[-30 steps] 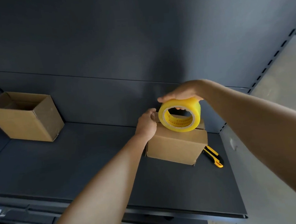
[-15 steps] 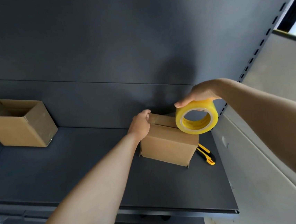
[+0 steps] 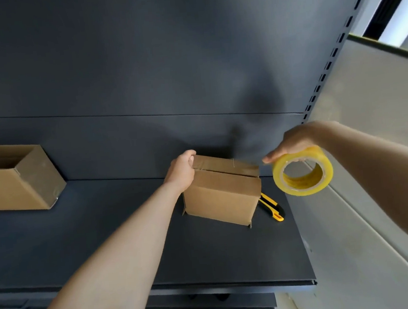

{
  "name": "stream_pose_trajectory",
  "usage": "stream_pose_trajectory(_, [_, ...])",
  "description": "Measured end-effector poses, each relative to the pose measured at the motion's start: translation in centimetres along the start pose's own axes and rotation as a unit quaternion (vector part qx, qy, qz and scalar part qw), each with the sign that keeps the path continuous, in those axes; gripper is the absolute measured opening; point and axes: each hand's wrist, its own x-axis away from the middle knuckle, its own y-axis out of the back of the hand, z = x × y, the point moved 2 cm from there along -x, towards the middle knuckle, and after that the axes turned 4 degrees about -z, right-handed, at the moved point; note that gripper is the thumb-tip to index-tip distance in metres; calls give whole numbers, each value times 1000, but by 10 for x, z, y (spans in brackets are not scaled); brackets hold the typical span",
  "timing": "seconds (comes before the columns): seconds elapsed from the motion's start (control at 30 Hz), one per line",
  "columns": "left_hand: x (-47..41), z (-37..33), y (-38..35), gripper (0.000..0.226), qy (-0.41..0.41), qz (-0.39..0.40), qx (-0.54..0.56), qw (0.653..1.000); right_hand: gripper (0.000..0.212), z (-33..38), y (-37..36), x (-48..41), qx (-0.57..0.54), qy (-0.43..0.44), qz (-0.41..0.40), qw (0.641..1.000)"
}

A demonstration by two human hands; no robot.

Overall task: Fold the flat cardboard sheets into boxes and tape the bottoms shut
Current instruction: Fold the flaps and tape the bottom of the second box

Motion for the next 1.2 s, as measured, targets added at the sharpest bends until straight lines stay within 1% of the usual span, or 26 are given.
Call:
stream_pose_trajectory(0.2, [-1,0,-1,38,3,-12,-13,1000,76,-8,-24,-11,-9,3,-21,1000])
stream_pose_trajectory(0.4, [1,-2,0,39,-2,-13,-16,1000,69,-10,-44,-19,-33,12,-6,999])
stream_pose_trajectory(0.6, [4,-5,0,39,-11,-15,-19,1000,69,-9,-65,-21,-85,28,13,996])
stream_pose_trajectory(0.77, [6,-7,1,39,-12,-19,-23,999,90,-9,-77,-25,-105,31,27,994])
stream_pose_trajectory(0.87, [7,-8,1,39,-4,-26,-13,1000,94,-6,-83,-22,-109,34,47,992])
stream_pose_trajectory(0.9, [8,-10,2,37,2,-46,-29,999,95,-3,-84,-21,-103,39,59,992])
stream_pose_trajectory(0.93, [9,-13,4,34,-4,-79,-71,994,96,0,-87,-20,-97,47,72,992])
stream_pose_trajectory(1.0, [11,-22,6,23,-59,-149,-197,967,97,7,-91,-16,-93,61,93,989])
stream_pose_trajectory(1.03, [13,-25,6,20,-91,-168,-242,951,97,10,-93,-14,-94,62,98,989])
stream_pose_trajectory(1.07, [15,-29,4,20,-110,-176,-269,940,96,12,-95,-11,-94,62,97,989])
stream_pose_trajectory(1.13, [21,-34,0,25,-122,-171,-310,927,91,18,-98,-5,-92,59,92,990])
stream_pose_trajectory(1.2, [30,-39,-7,38,-120,-138,-353,917,81,26,-99,1,-82,60,93,990])
